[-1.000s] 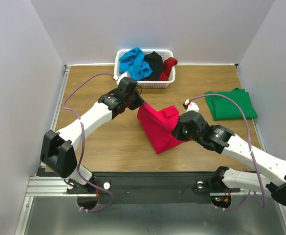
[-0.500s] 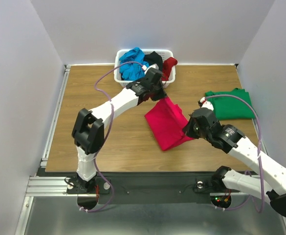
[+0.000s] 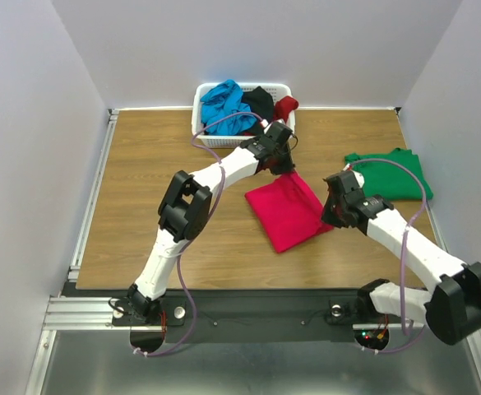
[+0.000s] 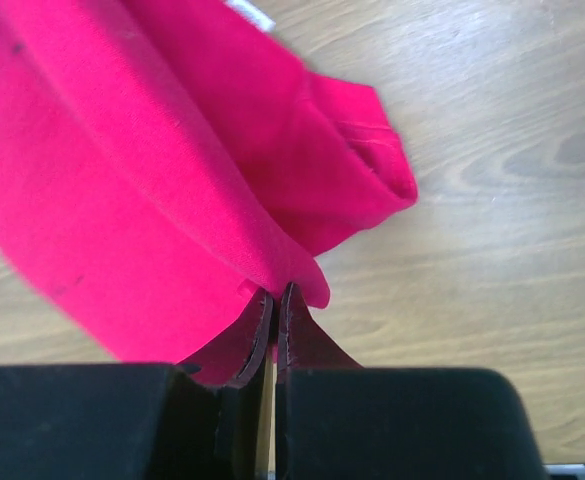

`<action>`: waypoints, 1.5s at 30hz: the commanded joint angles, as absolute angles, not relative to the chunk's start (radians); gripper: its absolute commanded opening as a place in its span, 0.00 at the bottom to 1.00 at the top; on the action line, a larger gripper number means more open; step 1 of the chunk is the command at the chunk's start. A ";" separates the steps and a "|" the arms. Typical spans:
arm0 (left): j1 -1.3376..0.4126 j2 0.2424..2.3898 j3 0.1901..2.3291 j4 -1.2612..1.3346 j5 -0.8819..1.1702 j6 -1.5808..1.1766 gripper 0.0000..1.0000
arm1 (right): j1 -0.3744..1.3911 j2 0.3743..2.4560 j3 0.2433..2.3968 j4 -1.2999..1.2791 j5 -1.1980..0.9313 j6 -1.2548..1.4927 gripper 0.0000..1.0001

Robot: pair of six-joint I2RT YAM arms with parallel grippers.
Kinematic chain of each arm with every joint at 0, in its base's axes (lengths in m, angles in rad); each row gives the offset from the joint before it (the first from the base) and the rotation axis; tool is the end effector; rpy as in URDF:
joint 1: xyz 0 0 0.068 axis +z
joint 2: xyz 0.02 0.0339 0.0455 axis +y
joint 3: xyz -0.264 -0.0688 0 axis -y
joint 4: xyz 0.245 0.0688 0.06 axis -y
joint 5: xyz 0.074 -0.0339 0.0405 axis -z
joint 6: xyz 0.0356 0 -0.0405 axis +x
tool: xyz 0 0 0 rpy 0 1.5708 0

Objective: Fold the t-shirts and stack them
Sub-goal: Fold the tshirt, then neatly place the folded tshirt to the corner

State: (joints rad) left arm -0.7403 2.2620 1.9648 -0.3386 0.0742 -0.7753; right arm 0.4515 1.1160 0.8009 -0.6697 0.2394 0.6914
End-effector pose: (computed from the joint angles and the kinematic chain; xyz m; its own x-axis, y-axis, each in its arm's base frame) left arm 0.3882 -0.3582 0.2375 -0.8147 -0.2011 -0.5438 0.2050 0.7774 -0.5946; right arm 0.1977 0.0865 0.2413 -0.7725 0.3138 -0.5520 0.2424 0.9493 0.2004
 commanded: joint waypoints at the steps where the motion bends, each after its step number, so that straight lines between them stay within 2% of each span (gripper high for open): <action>1: -0.727 2.279 2.042 -0.293 0.046 -0.747 0.16 | 0.399 1.190 0.793 -0.603 0.205 0.630 0.08; 2: -0.724 2.286 2.048 -0.290 0.084 -0.739 0.32 | 0.391 1.199 0.795 -0.604 0.216 0.638 0.24; 3: -0.719 2.292 2.052 -0.291 0.084 -0.735 0.44 | 0.391 1.204 0.796 -0.604 0.225 0.641 0.24; 4: -0.716 2.289 2.052 -0.287 0.087 -0.735 0.76 | 0.385 1.203 0.799 -0.604 0.238 0.647 0.50; 5: -0.715 2.284 2.049 -0.284 0.087 -0.729 0.98 | 0.385 1.195 0.801 -0.604 0.239 0.653 0.72; 9: -0.718 2.229 2.031 -0.270 0.115 -0.697 0.98 | 0.383 1.135 0.807 -0.612 0.247 0.667 1.00; 14: -0.721 2.085 1.930 -0.268 0.083 -0.681 0.99 | 0.383 1.025 0.784 -0.624 0.160 0.716 1.00; 20: -0.727 1.821 1.561 -0.195 0.015 -0.704 0.98 | 0.383 0.911 0.644 -0.632 0.029 0.865 1.00; 24: -0.730 1.639 1.298 -0.146 -0.040 -0.745 0.98 | 0.383 0.922 0.586 -0.569 0.000 0.897 1.00; 27: -0.730 1.460 1.093 -0.117 -0.096 -0.798 0.98 | 0.387 0.975 0.554 -0.441 -0.099 0.928 1.00; 31: -0.729 1.289 0.884 -0.118 -0.123 -0.877 0.99 | 0.391 1.052 0.512 -0.333 -0.074 1.014 0.99; 32: -0.730 1.255 0.817 -0.123 -0.130 -0.903 0.99 | 0.396 1.066 0.497 -0.299 -0.060 1.041 0.96; 38: -0.730 1.048 0.704 -0.234 -0.179 -0.962 0.98 | 0.402 1.094 0.482 -0.241 0.047 1.083 0.86; 45: -0.730 0.931 0.690 -0.316 -0.225 -0.976 0.99 | 0.414 1.225 0.469 -0.151 0.094 1.127 0.77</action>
State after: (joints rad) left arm -0.7265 0.9710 0.6949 -0.2653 -0.1658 -0.9531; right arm 0.3946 1.1625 0.4801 -0.2371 0.0341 1.0882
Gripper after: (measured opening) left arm 0.985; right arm 0.791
